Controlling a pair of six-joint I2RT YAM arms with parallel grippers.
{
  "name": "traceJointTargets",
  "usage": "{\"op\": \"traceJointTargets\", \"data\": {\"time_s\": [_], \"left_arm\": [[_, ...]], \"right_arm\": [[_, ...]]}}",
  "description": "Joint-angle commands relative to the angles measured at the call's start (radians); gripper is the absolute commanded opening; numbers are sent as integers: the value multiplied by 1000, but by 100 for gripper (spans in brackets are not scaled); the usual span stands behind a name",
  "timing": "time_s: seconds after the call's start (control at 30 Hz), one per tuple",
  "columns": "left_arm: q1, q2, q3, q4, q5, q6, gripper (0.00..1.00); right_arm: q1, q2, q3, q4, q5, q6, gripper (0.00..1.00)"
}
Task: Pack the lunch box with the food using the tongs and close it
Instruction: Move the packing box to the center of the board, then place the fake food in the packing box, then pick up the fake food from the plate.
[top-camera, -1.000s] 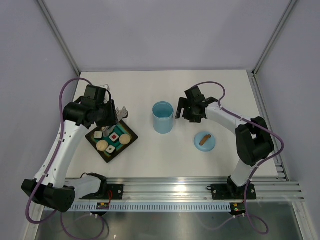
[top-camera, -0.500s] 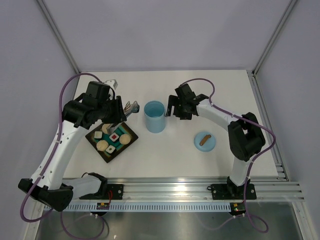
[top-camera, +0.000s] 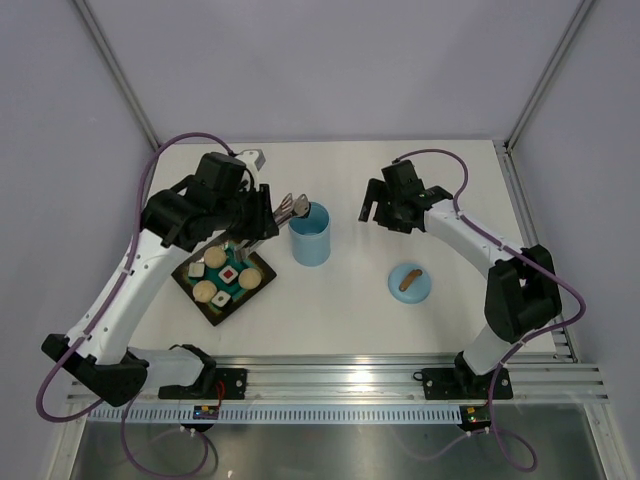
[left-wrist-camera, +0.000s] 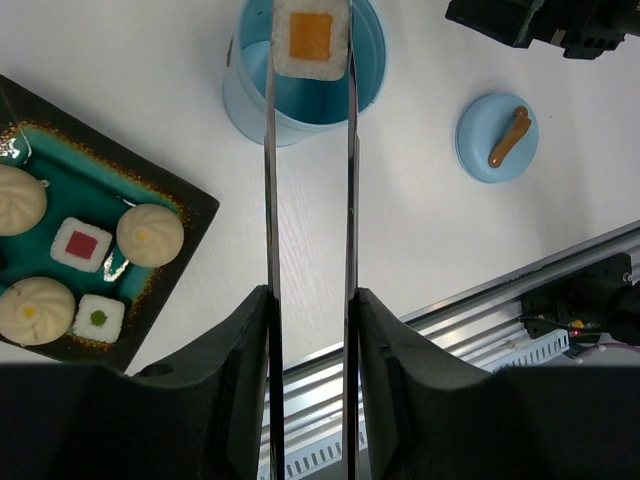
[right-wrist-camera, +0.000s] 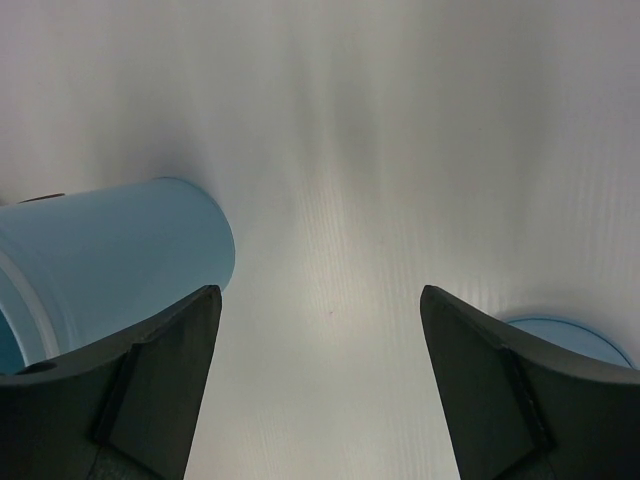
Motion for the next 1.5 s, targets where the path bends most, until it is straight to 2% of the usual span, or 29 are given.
{"op": "traceJointTargets", "data": {"time_s": [0.0,0.1,0.37,0.5,0.63,0.77,0.8,0.9,0.93,1.0,1.23,1.47], "left_arm": [[-22,15,23,93,28,-14,21],[-26,32,14,100,22,-19,23],[-28,40,0,117,14,-23,51],[-28,41,-6,120,11,-26,54],[-28,44,-5,120,12,-28,52],[-28,34,9,110,-1,-31,37],[-28,31,14,101,-6,-31,29],[-30,-1,22,58,-44,-29,20],[-28,-12,20,48,-50,-29,14],[-28,-41,17,0,-103,-34,10],[-28,-132,-53,-129,-207,-98,13],[-28,-189,-236,-169,-253,-192,31]], "right_arm": [[6,-27,-21,-12,33,-12,89],[6,-27,-21,-20,43,-15,89],[6,-35,-27,-20,49,-16,90],[6,-35,-25,-20,47,-19,90],[8,-38,-25,-24,52,-22,90],[8,-41,-25,-23,53,-25,90],[8,-44,-25,-26,53,-25,90],[8,-49,-25,-27,60,-28,90],[8,-50,-24,-27,64,-29,90],[6,-55,-25,-31,67,-32,90],[8,-67,-28,-32,69,-35,90],[6,-76,-31,-29,67,-40,90]]}}
